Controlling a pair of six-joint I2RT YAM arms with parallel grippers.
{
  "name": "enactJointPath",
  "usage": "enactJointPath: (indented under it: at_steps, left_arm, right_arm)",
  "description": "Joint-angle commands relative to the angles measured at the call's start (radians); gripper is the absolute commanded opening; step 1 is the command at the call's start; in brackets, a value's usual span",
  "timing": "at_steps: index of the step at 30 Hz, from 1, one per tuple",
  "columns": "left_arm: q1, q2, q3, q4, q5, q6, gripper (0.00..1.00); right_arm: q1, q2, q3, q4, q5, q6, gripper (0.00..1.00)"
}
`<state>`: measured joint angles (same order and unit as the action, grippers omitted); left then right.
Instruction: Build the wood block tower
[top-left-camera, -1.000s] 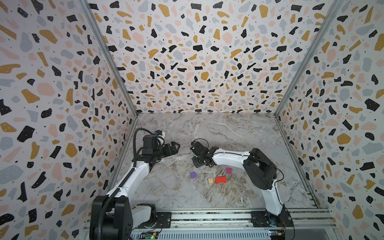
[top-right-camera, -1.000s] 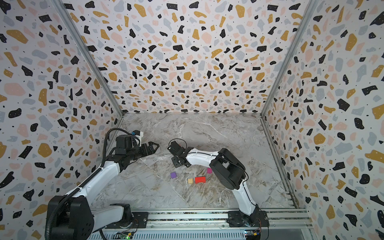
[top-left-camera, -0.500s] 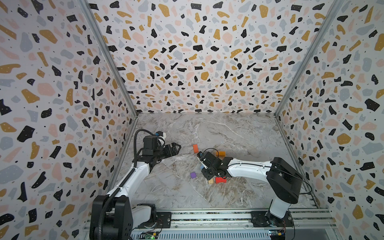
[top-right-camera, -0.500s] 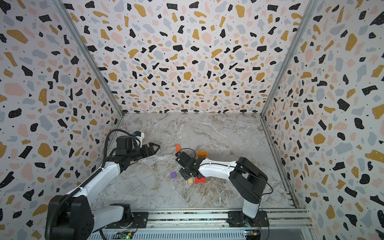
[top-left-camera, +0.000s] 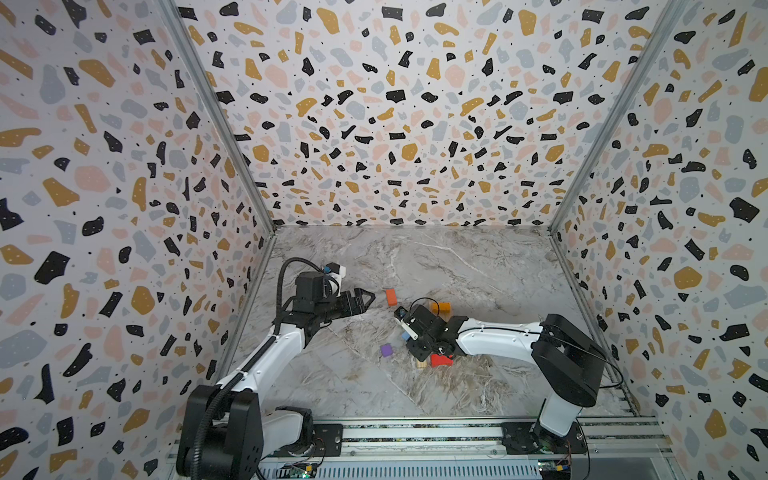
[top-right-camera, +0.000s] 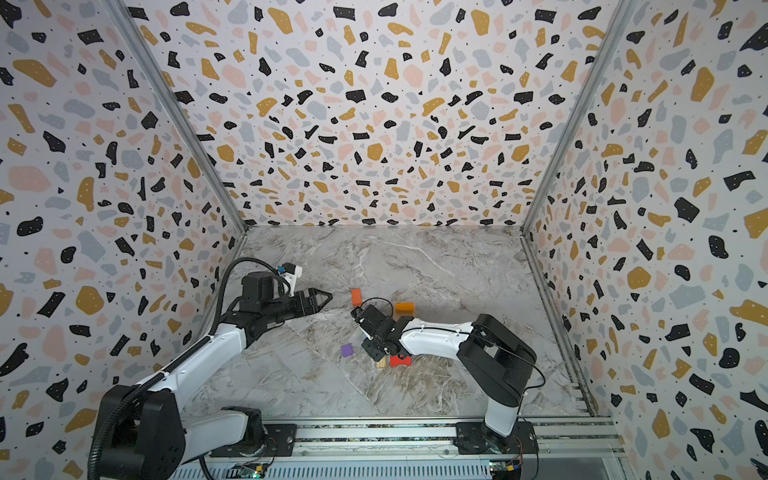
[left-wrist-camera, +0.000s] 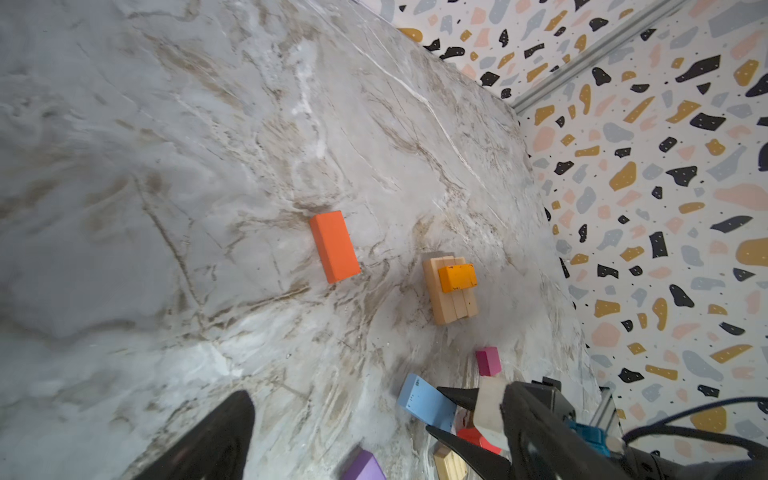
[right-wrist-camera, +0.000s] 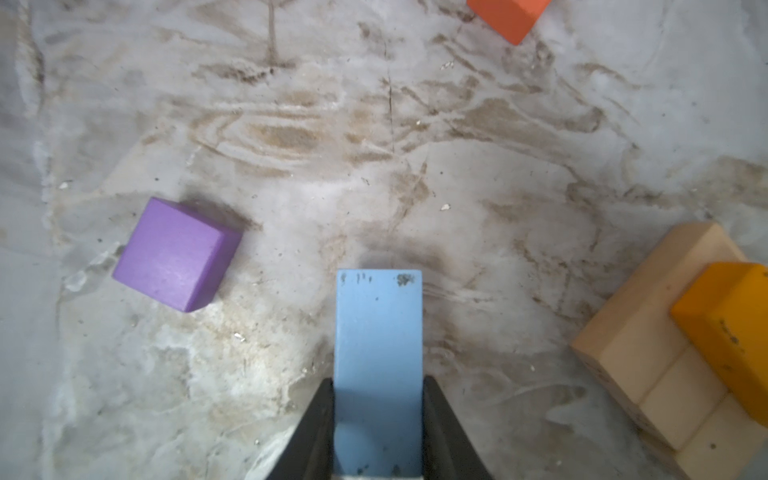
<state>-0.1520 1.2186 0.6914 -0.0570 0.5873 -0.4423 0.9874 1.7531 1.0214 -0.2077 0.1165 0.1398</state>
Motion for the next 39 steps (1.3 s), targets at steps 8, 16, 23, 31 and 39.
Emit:
enactJointPath:
  at_steps: [8, 16, 23, 31, 39]
  left_arm:
    - [-0.014, 0.002, -0.010, 0.043, 0.029, -0.003, 0.94]
    - [-0.013, -0.015, -0.002, 0.020, -0.009, 0.015, 0.94]
    - [-0.014, -0.010, 0.004, 0.006, -0.015, 0.026, 0.94]
    - [-0.013, -0.007, 0.007, 0.003, -0.020, 0.028, 0.94]
    - [-0.013, -0.004, 0.007, 0.001, -0.022, 0.030, 0.94]
  right_arm:
    - [-0.009, 0.033, 0.006, -0.009, 0.018, -0.039, 0.31]
    - [-0.009, 0.051, 0.005, -0.020, 0.029, -0.022, 0.38]
    - [-0.009, 0.036, -0.006, -0.031, 0.034, 0.002, 0.58]
    - [-0.012, -0.001, -0.031, -0.048, 0.049, 0.042, 0.59]
    - [-0.051, -0.061, -0.082, -0.052, 0.044, 0.108, 0.54]
